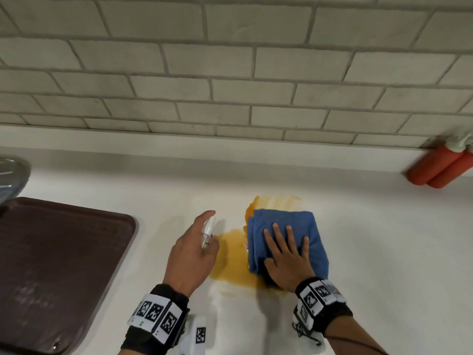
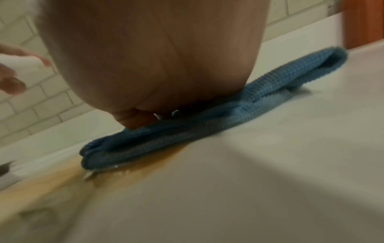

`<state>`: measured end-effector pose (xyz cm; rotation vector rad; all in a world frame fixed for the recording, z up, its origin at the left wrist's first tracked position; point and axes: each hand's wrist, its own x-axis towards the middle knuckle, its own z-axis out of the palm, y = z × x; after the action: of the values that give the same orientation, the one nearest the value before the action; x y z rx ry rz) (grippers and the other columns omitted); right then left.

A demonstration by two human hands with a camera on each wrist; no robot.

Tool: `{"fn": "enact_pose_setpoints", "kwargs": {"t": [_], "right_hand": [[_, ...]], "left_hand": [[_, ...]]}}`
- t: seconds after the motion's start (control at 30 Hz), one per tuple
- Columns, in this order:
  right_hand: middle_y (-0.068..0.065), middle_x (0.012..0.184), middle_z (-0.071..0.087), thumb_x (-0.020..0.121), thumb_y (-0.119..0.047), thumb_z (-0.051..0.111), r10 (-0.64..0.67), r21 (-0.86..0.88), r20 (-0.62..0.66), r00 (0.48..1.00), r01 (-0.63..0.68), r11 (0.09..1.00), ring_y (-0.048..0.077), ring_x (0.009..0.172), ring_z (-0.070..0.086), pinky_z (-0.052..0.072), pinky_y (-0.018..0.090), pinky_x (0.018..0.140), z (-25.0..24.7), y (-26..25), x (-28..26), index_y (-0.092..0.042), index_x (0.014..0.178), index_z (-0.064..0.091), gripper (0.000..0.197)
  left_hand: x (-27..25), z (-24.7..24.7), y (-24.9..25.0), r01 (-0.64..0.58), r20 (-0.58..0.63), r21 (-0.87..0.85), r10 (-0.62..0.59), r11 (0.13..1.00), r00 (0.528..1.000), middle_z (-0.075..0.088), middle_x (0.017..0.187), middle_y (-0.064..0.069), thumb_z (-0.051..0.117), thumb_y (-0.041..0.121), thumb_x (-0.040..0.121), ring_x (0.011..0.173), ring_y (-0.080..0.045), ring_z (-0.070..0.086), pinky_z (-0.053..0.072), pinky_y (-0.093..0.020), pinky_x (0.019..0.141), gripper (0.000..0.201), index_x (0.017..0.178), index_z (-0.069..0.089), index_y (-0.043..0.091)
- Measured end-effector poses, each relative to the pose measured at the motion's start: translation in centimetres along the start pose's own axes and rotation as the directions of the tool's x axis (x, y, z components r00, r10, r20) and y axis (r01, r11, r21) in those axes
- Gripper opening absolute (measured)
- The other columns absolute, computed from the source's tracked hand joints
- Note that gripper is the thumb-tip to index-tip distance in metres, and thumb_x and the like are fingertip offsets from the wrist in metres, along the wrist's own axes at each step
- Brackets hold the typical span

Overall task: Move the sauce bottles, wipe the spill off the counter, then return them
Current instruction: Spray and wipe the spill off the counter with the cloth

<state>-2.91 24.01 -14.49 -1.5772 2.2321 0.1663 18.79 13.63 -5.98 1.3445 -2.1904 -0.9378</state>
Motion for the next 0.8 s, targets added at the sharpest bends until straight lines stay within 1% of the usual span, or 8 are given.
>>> {"fn": "enact_pose_setpoints", "kwargs": {"t": [0.03, 0.07, 0.17, 0.27, 0.4, 0.53, 0.7, 0.8], "right_hand": [[0.0, 0.162, -0.002, 0.08, -0.052, 0.012, 0.003, 0.007, -0.031, 1.0, -0.003, 1.0, 0.034, 0.149, 0.008, 0.011, 0.071, 0.11, 0.5, 0.2, -0.5, -0.032, 0.151, -0.001, 0.074], [-0.003, 0.161, -0.006, 0.08, -0.052, 0.011, 0.009, 0.011, -0.023, 1.0, -0.009, 1.0, 0.032, 0.149, 0.007, 0.01, 0.07, 0.111, 0.5, 0.5, -0.6, -0.034, 0.151, -0.004, 0.074], [-0.01, 0.159, -0.025, 0.083, -0.056, 0.005, 0.058, 0.017, 0.043, 0.997, -0.059, 0.998, 0.024, 0.148, -0.018, -0.006, 0.064, 0.113, -0.4, 1.5, 1.0, -0.037, 0.151, -0.017, 0.074], [-0.008, 0.161, -0.022, 0.098, -0.047, 0.025, 0.113, 0.037, 0.036, 0.993, -0.114, 0.993, 0.026, 0.147, -0.018, -0.005, 0.065, 0.113, -2.3, 1.5, 3.7, -0.034, 0.153, -0.013, 0.068], [-0.005, 0.162, -0.018, 0.099, -0.043, 0.027, 0.129, 0.024, 0.04, 0.991, -0.13, 0.991, 0.03, 0.148, -0.015, -0.001, 0.068, 0.112, -4.2, -0.4, 7.5, -0.032, 0.154, -0.008, 0.066], [-0.005, 0.162, -0.016, 0.099, -0.043, 0.026, 0.048, 0.0, 0.034, 0.998, -0.048, 0.999, 0.031, 0.148, -0.014, -0.002, 0.069, 0.112, -4.6, -3.0, 8.8, -0.032, 0.154, -0.006, 0.065], [-0.01, 0.161, -0.019, 0.099, -0.041, 0.028, -0.147, -0.048, 0.028, 0.989, 0.148, 0.988, 0.026, 0.148, -0.018, -0.006, 0.066, 0.113, -3.0, -4.2, 6.1, -0.035, 0.154, -0.008, 0.066], [-0.015, 0.16, -0.018, 0.098, -0.041, 0.03, -0.141, -0.024, 0.032, 0.99, 0.142, 0.99, 0.021, 0.148, -0.017, -0.006, 0.063, 0.114, -3.4, -2.6, 6.6, -0.04, 0.153, -0.007, 0.066]], "left_hand": [[0.0, 0.0, -0.1, -0.001, 0.008, -0.003, 0.001, 1.0, 1.0, 0.064, 0.103, 0.01, 0.057, 0.027, 0.094, 0.081, -0.014, 0.061, 0.048, -0.029, 0.074, 0.053, 0.139, 0.038, 0.047], [0.0, 0.0, -0.1, -0.002, 0.013, -0.004, 0.002, 1.0, 1.0, 0.064, 0.104, 0.011, 0.057, 0.026, 0.094, 0.081, -0.013, 0.061, 0.047, -0.029, 0.074, 0.053, 0.139, 0.038, 0.047], [-0.4, -0.2, -0.4, 0.0, 0.018, 0.005, -0.001, 1.0, 1.0, 0.061, 0.103, 0.015, 0.057, 0.025, 0.094, 0.081, -0.011, 0.059, 0.044, -0.027, 0.074, 0.053, 0.139, 0.038, 0.046], [-1.0, -0.5, -0.8, 0.012, 0.011, 0.01, -0.012, 1.0, 1.0, 0.059, 0.102, 0.017, 0.057, 0.025, 0.094, 0.078, -0.008, 0.056, 0.041, -0.025, 0.072, 0.052, 0.14, 0.039, 0.044], [-1.4, -0.8, -1.3, 0.016, 0.016, 0.005, -0.016, 1.0, 1.0, 0.059, 0.104, 0.017, 0.057, 0.025, 0.094, 0.08, -0.009, 0.056, 0.043, -0.027, 0.074, 0.053, 0.14, 0.039, 0.044], [-0.9, -1.1, -1.4, 0.021, 0.002, -0.009, -0.021, 1.0, 1.0, 0.061, 0.099, 0.014, 0.057, 0.025, 0.094, 0.079, -0.01, 0.058, 0.046, -0.029, 0.074, 0.053, 0.139, 0.039, 0.046], [0.0, -1.1, -1.4, 0.034, -0.006, -0.018, -0.034, 0.999, 0.999, 0.061, 0.097, 0.013, 0.057, 0.025, 0.094, 0.078, -0.012, 0.059, 0.047, -0.029, 0.073, 0.052, 0.138, 0.039, 0.046], [0.0, -1.3, -1.5, 0.041, 0.002, -0.008, -0.041, 0.999, 0.999, 0.061, 0.09, 0.012, 0.057, 0.024, 0.093, 0.074, -0.013, 0.059, 0.047, -0.031, 0.071, 0.052, 0.137, 0.039, 0.046]]}}
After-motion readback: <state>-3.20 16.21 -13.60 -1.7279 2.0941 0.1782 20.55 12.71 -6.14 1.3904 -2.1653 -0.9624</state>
